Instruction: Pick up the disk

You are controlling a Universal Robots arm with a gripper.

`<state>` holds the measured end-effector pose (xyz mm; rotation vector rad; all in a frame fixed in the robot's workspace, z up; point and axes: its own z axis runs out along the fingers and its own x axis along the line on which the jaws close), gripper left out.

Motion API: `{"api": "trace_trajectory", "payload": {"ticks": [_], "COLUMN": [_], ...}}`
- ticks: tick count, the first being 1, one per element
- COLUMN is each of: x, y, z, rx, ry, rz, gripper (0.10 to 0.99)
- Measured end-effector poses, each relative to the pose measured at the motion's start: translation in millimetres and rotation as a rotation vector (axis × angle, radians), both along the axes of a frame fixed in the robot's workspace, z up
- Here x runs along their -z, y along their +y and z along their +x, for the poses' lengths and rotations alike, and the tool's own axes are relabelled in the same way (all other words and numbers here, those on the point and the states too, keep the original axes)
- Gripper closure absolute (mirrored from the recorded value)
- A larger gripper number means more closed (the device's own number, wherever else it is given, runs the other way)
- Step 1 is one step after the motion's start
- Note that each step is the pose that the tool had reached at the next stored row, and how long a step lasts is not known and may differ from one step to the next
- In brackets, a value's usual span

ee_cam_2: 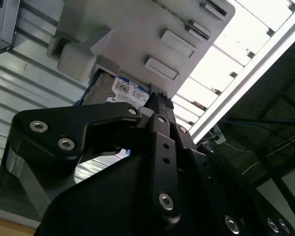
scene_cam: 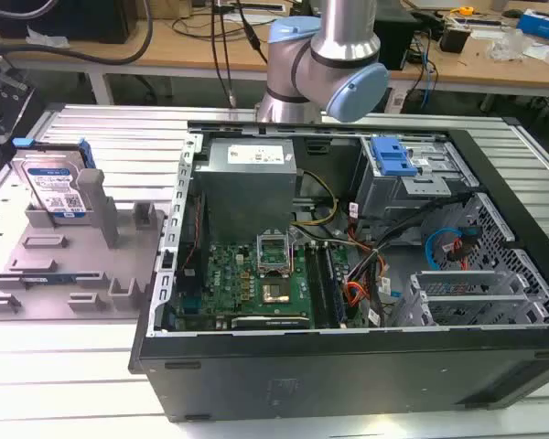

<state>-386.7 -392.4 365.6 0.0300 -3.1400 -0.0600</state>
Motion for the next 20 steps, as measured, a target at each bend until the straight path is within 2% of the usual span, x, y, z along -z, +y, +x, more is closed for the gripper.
{"api": "trace_trajectory", "payload": {"ticks": [10, 12, 15, 19, 20], "x": [0.0, 0.0, 0.1, 0.7, 0.9], "y": [0.0, 0.0, -0.1, -0.1, -0.1], "z": [0.0, 0.0, 0.0, 0.0, 0.0], "rx": [0.0, -0.015, -0.072, -0.25, -0.27], "ry": [0.0, 0.0, -0.0001, -0.0001, -0.0001], "rz": [0.0, 0.0, 0.0, 0.0, 0.0], "gripper": [0.98, 0.98, 0.98, 0.98, 0.98]}}
